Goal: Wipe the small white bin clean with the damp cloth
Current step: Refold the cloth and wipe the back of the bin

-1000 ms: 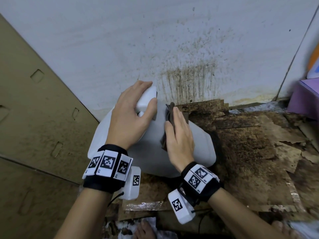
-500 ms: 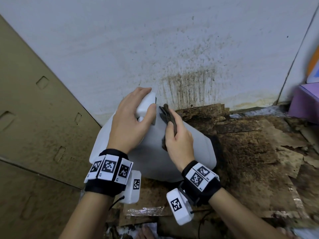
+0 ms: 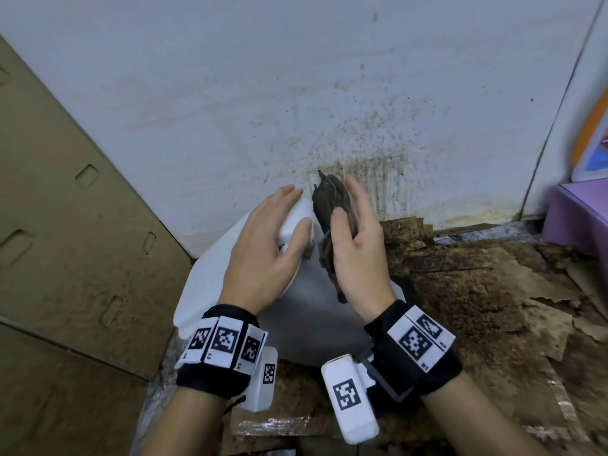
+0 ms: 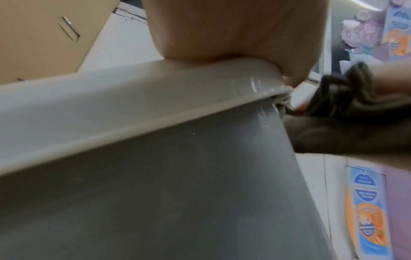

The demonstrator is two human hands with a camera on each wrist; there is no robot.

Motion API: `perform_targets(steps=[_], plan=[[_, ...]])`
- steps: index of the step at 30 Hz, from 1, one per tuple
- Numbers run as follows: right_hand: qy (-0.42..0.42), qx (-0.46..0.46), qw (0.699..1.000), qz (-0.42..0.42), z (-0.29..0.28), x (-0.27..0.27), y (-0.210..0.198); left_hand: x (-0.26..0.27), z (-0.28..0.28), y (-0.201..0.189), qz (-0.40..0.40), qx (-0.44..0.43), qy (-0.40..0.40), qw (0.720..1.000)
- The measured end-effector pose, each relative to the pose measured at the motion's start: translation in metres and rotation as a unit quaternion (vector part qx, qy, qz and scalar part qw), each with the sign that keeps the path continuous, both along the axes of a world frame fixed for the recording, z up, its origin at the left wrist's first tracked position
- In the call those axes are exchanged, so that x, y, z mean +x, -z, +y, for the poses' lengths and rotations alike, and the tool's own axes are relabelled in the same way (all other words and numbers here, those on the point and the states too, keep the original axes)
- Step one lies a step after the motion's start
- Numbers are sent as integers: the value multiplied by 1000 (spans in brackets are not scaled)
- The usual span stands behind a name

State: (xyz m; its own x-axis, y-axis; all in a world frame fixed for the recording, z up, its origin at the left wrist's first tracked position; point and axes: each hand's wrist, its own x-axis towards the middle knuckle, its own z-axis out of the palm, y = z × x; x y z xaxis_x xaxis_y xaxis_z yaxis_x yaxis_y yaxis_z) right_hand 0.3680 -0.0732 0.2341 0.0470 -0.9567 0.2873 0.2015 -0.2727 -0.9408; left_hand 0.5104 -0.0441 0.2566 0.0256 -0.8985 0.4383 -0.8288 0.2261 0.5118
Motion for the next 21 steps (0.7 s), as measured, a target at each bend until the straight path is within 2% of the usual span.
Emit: perform_targets(steps=[4, 8, 10, 13, 15, 17, 18, 21], plan=[[-28, -33, 997, 63, 4, -8, -10, -13, 0, 0, 78, 8, 17, 997], [-13, -28, 995, 90, 7, -20, -12, -34, 0, -4, 174, -34, 14, 984], [3, -24, 994, 105, 8, -28, -12, -47, -2, -8, 250, -52, 20, 967], [29, -22, 991, 129, 7, -43, -8, -61, -4, -16, 382, -87, 24, 920], [30, -22, 989, 145, 5, -54, -5, -67, -4, -19, 435, -103, 10, 894], [23, -22, 986, 166, 3, -64, 0, -67, -3, -19, 443, -100, -3, 891], [20, -23, 984, 175, 2, -69, 2, -65, -2, -17, 425, -93, -8, 900], [23, -27, 979, 200, 0, -85, 9, -52, 1, -4, 298, -59, -38, 952]])
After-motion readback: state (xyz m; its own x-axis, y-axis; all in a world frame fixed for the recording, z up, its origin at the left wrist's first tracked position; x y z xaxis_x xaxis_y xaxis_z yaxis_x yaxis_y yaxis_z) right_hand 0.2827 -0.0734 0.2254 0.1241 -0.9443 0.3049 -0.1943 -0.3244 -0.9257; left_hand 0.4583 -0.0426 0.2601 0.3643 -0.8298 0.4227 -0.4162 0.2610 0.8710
